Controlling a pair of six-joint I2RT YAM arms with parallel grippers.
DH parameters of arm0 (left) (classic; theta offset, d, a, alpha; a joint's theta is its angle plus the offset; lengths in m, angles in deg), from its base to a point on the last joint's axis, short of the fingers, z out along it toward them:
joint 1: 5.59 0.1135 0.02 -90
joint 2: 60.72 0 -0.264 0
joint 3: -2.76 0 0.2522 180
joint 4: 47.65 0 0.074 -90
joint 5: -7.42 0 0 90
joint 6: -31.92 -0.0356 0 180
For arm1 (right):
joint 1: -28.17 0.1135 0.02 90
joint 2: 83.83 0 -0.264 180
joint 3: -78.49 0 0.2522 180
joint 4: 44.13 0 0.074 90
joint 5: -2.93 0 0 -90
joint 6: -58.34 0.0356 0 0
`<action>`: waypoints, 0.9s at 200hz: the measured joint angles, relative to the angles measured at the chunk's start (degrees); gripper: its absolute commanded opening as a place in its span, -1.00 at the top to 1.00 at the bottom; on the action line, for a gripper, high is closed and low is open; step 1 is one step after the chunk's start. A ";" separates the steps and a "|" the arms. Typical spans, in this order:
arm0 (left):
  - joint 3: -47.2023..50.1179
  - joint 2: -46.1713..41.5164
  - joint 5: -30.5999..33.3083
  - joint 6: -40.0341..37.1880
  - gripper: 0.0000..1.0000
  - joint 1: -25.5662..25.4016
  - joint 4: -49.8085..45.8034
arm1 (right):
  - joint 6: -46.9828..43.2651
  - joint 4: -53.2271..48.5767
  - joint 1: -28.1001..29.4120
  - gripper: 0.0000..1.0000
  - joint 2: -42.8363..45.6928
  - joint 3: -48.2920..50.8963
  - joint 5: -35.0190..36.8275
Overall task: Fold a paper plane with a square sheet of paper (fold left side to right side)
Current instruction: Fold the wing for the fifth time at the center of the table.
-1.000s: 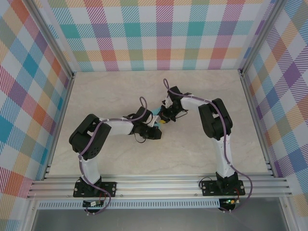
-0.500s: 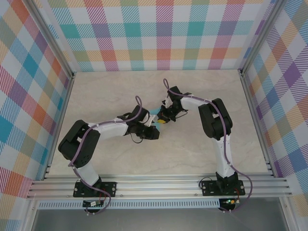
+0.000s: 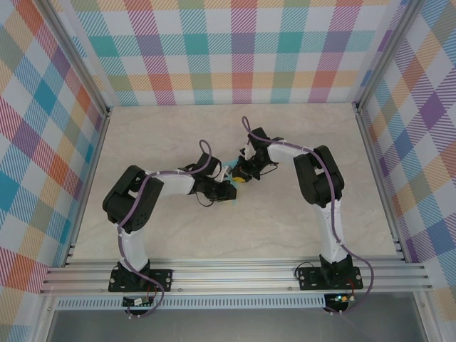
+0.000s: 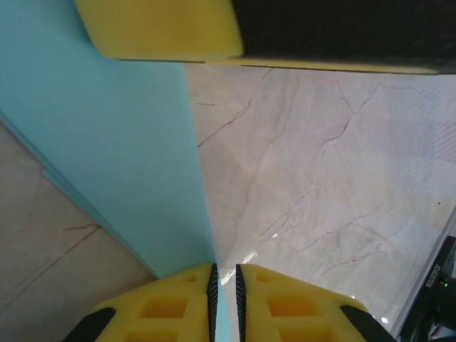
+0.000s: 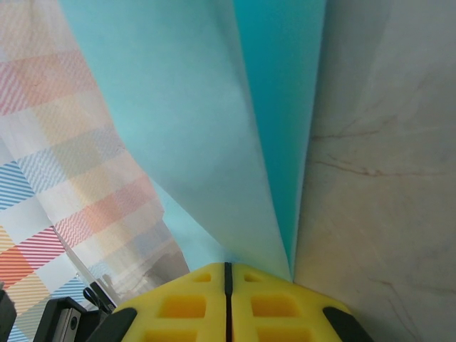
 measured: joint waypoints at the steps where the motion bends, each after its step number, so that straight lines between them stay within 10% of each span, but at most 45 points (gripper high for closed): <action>1: -0.09 0.04 0.11 0.00 0.68 -0.04 -0.09 | 0.00 0.00 0.00 0.89 0.00 0.00 0.00; 180: -2.71 0.31 8.13 -1.99 0.82 -2.21 -4.85 | -3.37 -2.82 -0.39 1.00 -2.38 -6.05 4.68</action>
